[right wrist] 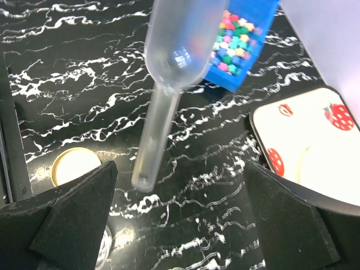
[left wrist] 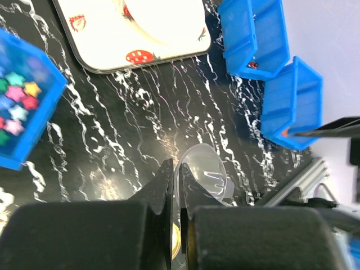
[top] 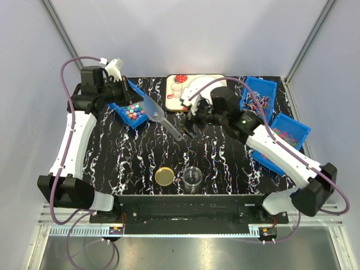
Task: Pack the candies
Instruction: Adjust the spatula.
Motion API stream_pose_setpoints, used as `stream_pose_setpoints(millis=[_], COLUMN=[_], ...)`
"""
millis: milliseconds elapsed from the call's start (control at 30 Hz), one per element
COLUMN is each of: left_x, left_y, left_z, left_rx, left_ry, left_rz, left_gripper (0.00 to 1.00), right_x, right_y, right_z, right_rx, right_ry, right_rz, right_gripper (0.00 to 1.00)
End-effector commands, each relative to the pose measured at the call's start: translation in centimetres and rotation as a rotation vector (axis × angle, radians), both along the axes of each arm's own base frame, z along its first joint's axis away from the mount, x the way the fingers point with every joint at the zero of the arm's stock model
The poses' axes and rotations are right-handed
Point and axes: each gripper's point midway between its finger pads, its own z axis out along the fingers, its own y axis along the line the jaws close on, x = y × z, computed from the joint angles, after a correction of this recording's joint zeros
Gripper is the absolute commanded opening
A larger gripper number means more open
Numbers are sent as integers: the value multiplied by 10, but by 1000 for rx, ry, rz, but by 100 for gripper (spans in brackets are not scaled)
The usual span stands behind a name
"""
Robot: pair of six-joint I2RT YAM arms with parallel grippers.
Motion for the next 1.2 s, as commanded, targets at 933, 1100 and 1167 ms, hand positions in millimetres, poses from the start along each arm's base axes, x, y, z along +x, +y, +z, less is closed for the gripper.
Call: stream_pose_setpoints(millis=[933, 1100, 1167], left_x=[-25, -25, -27], left_y=[-19, -17, -15], left_z=[14, 16, 17], left_rx=[-196, -205, -204], left_ry=[-29, -40, -48], left_rz=[-60, -55, -50], left_gripper=[0, 1, 16], right_x=[20, 15, 13], right_y=[65, 63, 60], right_z=[-46, -43, -42], right_rx=[-96, -94, -106], right_ry=[-47, -43, -48], right_rz=[-9, 3, 12], right_gripper=[42, 12, 6])
